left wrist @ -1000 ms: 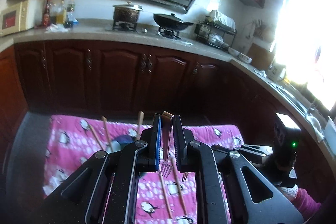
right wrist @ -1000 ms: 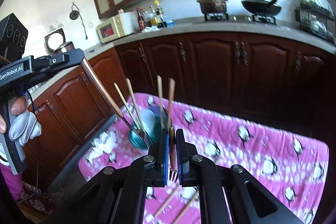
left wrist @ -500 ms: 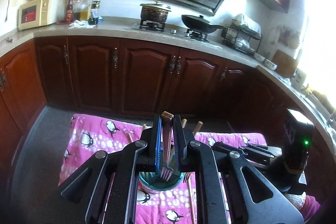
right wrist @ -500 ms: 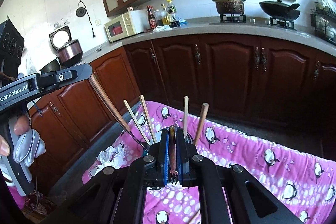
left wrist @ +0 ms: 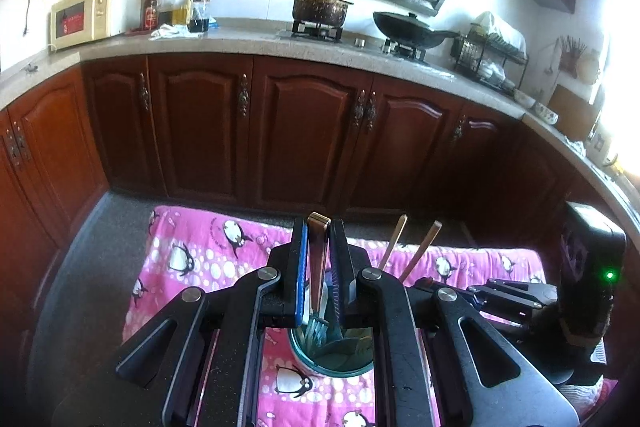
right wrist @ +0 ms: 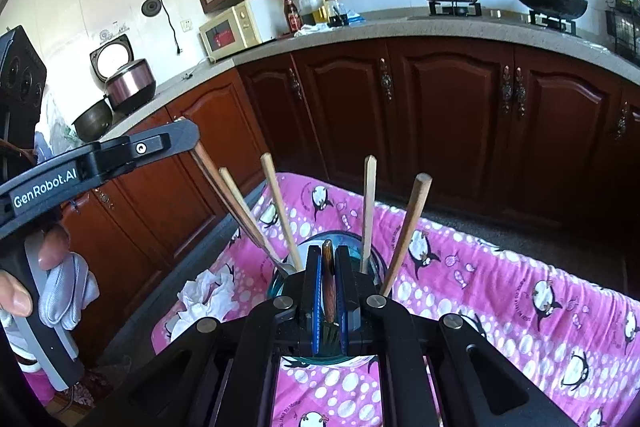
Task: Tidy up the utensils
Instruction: 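Lower the fork and chopstick into the holder and open both tools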
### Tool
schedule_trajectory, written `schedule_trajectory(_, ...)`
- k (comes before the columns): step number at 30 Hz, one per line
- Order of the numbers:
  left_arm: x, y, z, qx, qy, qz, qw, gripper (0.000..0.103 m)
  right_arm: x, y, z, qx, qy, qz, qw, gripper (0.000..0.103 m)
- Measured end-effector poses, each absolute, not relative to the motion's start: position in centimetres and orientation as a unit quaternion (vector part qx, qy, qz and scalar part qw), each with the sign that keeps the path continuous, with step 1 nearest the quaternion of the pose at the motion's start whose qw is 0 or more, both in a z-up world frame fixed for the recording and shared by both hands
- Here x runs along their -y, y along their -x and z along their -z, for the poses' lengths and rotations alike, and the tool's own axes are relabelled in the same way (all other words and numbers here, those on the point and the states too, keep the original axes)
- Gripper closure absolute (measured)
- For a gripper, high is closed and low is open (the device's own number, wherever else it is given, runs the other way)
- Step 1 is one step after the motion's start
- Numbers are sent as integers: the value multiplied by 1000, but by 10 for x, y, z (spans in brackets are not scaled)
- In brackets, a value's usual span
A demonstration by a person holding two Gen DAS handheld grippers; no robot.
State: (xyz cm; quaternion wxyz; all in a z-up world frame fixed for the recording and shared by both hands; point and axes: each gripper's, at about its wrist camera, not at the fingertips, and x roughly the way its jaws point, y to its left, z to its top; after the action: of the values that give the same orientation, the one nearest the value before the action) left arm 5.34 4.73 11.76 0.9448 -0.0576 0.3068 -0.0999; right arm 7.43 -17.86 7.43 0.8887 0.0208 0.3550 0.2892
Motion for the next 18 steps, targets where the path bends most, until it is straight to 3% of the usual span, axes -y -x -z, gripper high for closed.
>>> schedule_trajectory(18, -40, -58, -80, -348, 58, 91, 931, 94, 156, -85, -25, -412, -12, -302, 859, 97)
